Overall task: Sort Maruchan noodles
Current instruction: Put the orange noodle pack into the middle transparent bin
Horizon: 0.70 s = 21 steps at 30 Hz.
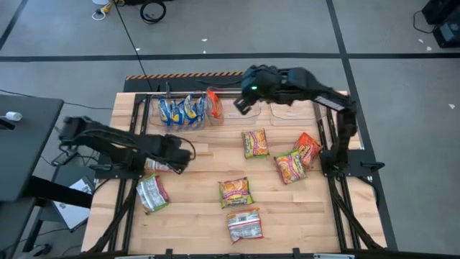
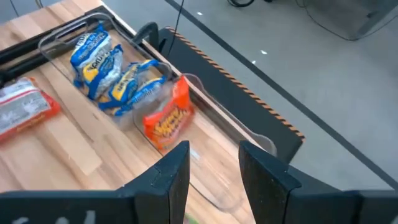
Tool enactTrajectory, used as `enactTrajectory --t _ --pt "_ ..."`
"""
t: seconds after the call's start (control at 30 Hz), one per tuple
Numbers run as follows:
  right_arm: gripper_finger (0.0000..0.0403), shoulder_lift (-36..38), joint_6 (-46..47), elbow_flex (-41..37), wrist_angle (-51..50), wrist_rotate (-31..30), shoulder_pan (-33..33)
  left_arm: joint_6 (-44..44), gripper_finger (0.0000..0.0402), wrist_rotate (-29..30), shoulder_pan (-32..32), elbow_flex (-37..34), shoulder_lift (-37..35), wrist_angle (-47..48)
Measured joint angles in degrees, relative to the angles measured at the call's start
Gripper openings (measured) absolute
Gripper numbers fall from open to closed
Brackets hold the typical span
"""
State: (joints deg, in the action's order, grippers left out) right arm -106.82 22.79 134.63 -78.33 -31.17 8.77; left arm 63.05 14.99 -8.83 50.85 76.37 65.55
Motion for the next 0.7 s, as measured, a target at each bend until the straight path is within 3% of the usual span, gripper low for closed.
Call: enactTrajectory --t 0.2,0.37,0.53,0.7 --pt "0.0143 4.6 1.1 0.0 -6.6 -2.8 -0.9 13.2 0.0168 4.5 -5.9 9.5 10.0 7.0" --pt "0.0143 6.8 -1.8 0.0 -10.8 -2.7 -1.6 18.9 0.0155 8.6 -8.8 18.5 17.4 14.7" --pt "0.0143 8.2 -3.9 0.0 -11.7 -1.8 -2.8 22.8 0.0158 9.1 -8.8 15.8 20.7 16.0" --pt "0.0143 8.7 -4.4 0.0 -11.7 -0.6 -5.3 27.6 0.0189 7.6 -8.8 10.2 20.8 11.1"
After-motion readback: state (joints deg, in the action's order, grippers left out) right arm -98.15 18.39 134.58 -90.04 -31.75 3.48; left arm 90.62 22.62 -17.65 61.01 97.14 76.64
